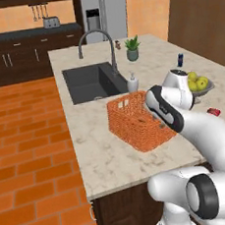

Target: Open the cabinet, pick up the bread from the cabinet and place it in the basket. Then move the basket to the dining counter.

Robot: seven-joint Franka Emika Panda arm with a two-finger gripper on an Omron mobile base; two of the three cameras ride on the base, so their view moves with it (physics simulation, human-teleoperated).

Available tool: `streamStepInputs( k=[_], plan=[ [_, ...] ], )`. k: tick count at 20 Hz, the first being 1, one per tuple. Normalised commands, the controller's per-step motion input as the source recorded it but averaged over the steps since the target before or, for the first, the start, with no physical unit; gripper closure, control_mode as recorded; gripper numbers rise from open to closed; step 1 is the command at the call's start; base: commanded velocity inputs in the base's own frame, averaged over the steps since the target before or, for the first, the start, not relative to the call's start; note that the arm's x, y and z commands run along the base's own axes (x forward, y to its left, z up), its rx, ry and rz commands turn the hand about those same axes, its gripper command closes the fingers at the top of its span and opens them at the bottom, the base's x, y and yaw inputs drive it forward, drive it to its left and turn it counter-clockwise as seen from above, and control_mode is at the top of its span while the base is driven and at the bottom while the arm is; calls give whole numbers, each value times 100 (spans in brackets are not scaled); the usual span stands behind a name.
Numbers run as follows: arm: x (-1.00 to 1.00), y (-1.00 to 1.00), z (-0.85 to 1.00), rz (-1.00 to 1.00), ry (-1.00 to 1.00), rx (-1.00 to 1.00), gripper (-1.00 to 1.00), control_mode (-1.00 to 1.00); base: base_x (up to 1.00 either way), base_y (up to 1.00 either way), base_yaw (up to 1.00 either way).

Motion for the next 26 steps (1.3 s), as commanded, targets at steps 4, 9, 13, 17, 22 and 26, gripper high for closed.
streamStepInputs(
  k=[4, 9, 13, 17, 22, 26],
  plan=[
    [94, -10, -19, 3, 0, 0, 100, -100, 0, 0, 0],
    [98, -3, -48, 4, 0, 0, 100, -100, 0, 0, 0],
    [44, -3, -60, 7, 0, -2, 100, -100, 0, 0, 0],
    [24, 0, -73, 7, 2, -6, 100, -100, 0, 0, 0],
    [-7, 0, -21, 4, -2, -2, -100, -100, 0, 0, 0],
    [-55, 0, 26, 13, -12, 0, -100, -100, 0, 0, 0]
  ],
)
